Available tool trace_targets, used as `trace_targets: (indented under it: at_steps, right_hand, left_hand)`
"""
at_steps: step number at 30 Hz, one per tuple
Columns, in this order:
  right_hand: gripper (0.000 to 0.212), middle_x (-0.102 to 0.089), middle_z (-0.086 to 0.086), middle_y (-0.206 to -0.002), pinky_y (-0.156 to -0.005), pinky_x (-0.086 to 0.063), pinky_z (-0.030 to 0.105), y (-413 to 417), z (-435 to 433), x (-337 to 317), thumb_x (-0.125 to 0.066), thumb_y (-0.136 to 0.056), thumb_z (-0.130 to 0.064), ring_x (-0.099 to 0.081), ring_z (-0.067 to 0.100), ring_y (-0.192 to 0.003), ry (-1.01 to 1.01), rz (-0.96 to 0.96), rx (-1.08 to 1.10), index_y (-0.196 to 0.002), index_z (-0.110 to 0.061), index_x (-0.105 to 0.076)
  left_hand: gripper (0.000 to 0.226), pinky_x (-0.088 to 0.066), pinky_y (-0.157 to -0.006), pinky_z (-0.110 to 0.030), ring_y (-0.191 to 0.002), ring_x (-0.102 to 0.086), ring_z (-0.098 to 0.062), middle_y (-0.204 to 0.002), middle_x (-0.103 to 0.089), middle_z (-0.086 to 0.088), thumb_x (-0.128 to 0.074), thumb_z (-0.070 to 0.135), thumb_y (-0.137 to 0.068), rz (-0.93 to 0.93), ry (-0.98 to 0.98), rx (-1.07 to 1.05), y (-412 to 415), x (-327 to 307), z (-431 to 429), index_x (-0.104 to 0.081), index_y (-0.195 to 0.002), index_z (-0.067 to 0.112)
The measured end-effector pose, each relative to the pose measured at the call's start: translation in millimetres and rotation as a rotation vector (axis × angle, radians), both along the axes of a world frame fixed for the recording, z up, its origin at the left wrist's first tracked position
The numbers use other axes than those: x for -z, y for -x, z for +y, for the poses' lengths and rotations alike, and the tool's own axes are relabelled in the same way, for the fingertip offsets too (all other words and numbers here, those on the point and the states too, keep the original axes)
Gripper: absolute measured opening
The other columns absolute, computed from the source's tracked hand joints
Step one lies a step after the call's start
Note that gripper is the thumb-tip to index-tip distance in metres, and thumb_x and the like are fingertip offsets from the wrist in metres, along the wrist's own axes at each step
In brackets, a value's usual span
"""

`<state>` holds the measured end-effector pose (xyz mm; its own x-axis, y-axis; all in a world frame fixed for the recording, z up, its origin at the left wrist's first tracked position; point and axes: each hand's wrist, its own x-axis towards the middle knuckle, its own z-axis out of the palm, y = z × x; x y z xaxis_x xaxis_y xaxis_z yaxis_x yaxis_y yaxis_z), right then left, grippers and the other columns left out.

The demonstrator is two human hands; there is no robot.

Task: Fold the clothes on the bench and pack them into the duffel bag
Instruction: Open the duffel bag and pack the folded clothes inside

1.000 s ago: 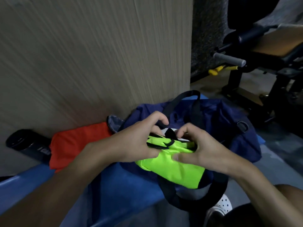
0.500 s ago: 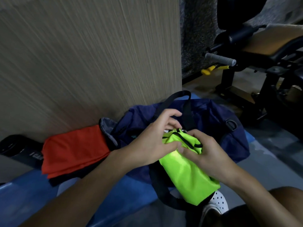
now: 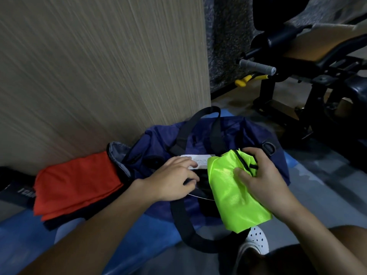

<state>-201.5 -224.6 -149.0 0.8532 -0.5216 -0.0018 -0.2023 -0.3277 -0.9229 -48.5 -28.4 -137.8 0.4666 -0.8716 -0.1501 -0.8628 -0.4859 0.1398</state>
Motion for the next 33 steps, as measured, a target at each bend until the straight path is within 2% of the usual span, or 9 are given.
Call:
trace_targets:
  at_steps: [3, 5, 8, 10, 13, 17, 23, 29, 33]
  right_hand:
    - [0.047, -0.057, -0.014, -0.097, -0.064, -0.044, 0.017, 0, 0, 1, -0.069, -0.089, -0.022, -0.054, 0.006, -0.076, -0.010, 0.019, 0.010, -0.129, -0.029, -0.046]
    - [0.047, -0.056, -0.017, -0.096, -0.064, -0.044, 0.018, 0, 0, 0, -0.069, -0.089, -0.023, -0.054, 0.005, -0.076, -0.017, 0.018, 0.012, -0.130, -0.028, -0.046]
    - [0.047, -0.053, -0.021, -0.094, -0.068, -0.042, 0.025, 1, -1, -1, -0.069, -0.089, -0.023, -0.055, 0.003, -0.083, -0.021, 0.019, 0.010, -0.129, -0.028, -0.046]
    - [0.046, -0.054, -0.020, -0.093, -0.065, -0.043, 0.018, 1, 0, -1, -0.069, -0.089, -0.024, -0.055, 0.004, -0.080, -0.028, 0.020, 0.009, -0.128, -0.028, -0.046]
    - [0.047, -0.053, -0.021, -0.091, -0.063, -0.039, 0.007, 1, 0, -1, -0.069, -0.089, -0.024, -0.054, 0.001, -0.079, -0.033, 0.020, 0.010, -0.130, -0.027, -0.045]
    - [0.048, -0.053, -0.018, -0.089, -0.063, -0.040, 0.008, 2, 1, -3, -0.069, -0.089, -0.024, -0.059, 0.022, -0.090, -0.045, 0.018, 0.018, -0.131, -0.027, -0.046]
    - [0.039, -0.061, -0.015, -0.104, -0.072, -0.047, 0.021, -1, 5, -11, -0.071, -0.087, -0.025, -0.059, 0.007, -0.085, -0.080, -0.106, -0.017, -0.121, -0.032, -0.054]
    - [0.025, -0.071, 0.000, -0.098, -0.077, -0.059, 0.045, -36, 10, -15, -0.071, -0.088, -0.021, -0.071, 0.021, -0.082, -0.377, -0.058, -0.010, -0.109, -0.030, -0.060]
    - [0.017, -0.071, 0.008, -0.095, -0.085, -0.056, 0.052, -77, 17, 0, -0.070, -0.085, -0.012, -0.069, 0.029, -0.087, -0.445, -0.015, 0.102, -0.098, -0.019, -0.061]
  left_hand:
    - [0.041, 0.003, -0.123, -0.033, -0.152, -0.005, -0.011, -0.162, -0.026, 0.010, -0.041, 0.039, -0.103, -0.043, -0.130, 0.017, 1, -1, -4, -0.055, -0.140, 0.032]
    - [0.045, 0.006, -0.123, -0.035, -0.152, -0.002, -0.008, -0.163, -0.024, 0.013, -0.037, 0.040, -0.104, -0.057, -0.172, 0.032, 1, -3, -4, -0.046, -0.147, 0.032]
    - [0.036, 0.007, -0.123, -0.036, -0.152, -0.001, -0.007, -0.161, -0.026, 0.012, -0.040, 0.042, -0.102, -0.033, -0.166, 0.047, 1, -6, -2, -0.061, -0.130, 0.035]
    - [0.038, 0.009, -0.123, -0.037, -0.152, 0.003, -0.007, -0.163, -0.022, 0.010, -0.038, 0.044, -0.102, -0.069, -0.200, 0.060, 0, -6, -1, -0.063, -0.128, 0.032]
    - [0.049, 0.011, -0.122, -0.037, -0.152, 0.007, -0.008, -0.165, -0.015, 0.009, -0.033, 0.047, -0.103, -0.124, -0.283, 0.054, -2, -5, 1, -0.051, -0.142, 0.024]
    - [0.066, 0.009, -0.123, -0.035, -0.151, 0.010, -0.003, -0.167, 0.000, 0.010, -0.032, 0.050, -0.102, -0.109, -0.231, 0.023, -5, -10, 2, -0.019, -0.159, 0.019]
    - [0.086, -0.001, -0.124, -0.034, -0.143, -0.002, 0.013, -0.163, -0.005, 0.023, -0.011, 0.067, -0.084, 0.043, 0.069, -0.149, -20, -46, -11, -0.021, -0.158, 0.025]
    - [0.072, 0.000, -0.123, -0.040, -0.143, -0.008, 0.016, -0.160, -0.014, 0.030, -0.013, 0.063, -0.093, 0.071, 0.181, -0.156, -29, -87, -28, -0.028, -0.156, 0.030]
    - [0.087, -0.001, -0.123, -0.045, -0.142, -0.011, 0.016, -0.159, -0.018, 0.029, -0.004, 0.071, -0.083, 0.078, 0.224, -0.130, -36, -102, -36, -0.031, -0.155, 0.029]
